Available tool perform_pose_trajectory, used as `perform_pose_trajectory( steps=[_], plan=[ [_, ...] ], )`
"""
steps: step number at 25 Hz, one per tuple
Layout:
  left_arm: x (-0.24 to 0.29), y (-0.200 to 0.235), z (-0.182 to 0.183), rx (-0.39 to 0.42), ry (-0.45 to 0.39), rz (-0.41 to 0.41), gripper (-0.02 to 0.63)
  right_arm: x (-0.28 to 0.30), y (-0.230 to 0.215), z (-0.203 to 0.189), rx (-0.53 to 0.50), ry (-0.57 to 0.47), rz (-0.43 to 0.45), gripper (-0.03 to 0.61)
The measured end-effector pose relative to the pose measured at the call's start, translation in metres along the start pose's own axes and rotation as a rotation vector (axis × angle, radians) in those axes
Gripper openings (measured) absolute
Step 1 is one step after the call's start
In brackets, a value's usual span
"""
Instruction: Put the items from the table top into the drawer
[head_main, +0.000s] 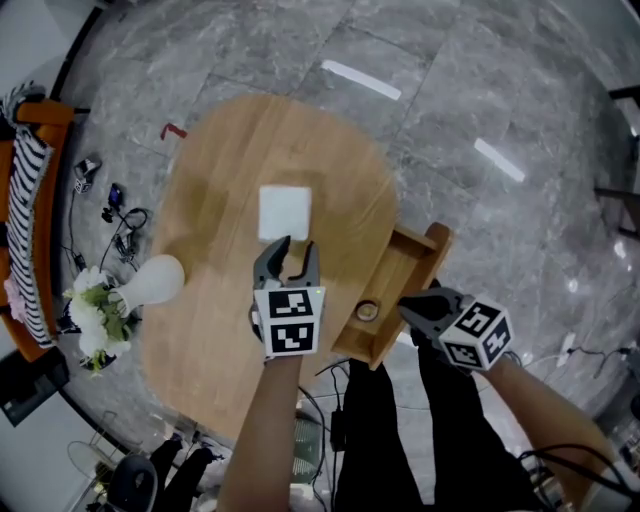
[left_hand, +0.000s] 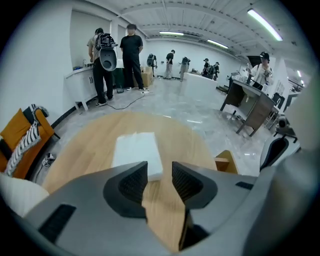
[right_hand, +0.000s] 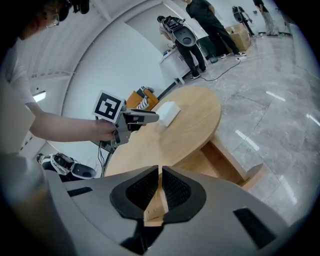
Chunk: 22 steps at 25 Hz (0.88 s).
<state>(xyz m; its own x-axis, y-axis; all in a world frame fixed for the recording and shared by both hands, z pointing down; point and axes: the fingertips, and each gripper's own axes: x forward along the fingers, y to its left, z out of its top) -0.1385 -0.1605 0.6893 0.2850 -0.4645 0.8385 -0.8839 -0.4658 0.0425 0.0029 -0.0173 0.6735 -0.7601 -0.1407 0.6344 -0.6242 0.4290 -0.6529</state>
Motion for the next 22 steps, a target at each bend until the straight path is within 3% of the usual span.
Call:
perform_pose_trajectory(
  steps=[16, 18, 20, 22],
  plan=[
    [0.035, 0.0, -0.016, 0.198, 0.16, 0.125, 0.225, -0.011, -0.021, -0.004, 0.031, -0.016, -0.019, 0.044],
    [0.036, 0.004, -0.016, 0.227, 0.166, 0.175, 0.206, -0.012, -0.022, -0.006, 0.035, -0.017, -0.02, 0.044],
    [0.036, 0.009, -0.015, 0.251, 0.167, 0.223, 0.127, -0.012, -0.024, -0.008, 0.036, -0.017, -0.02, 0.044],
    [0.036, 0.009, -0.014, 0.258, 0.166, 0.239, 0.105, -0.013, -0.025, -0.011, 0.037, -0.017, -0.021, 0.044]
  ],
)
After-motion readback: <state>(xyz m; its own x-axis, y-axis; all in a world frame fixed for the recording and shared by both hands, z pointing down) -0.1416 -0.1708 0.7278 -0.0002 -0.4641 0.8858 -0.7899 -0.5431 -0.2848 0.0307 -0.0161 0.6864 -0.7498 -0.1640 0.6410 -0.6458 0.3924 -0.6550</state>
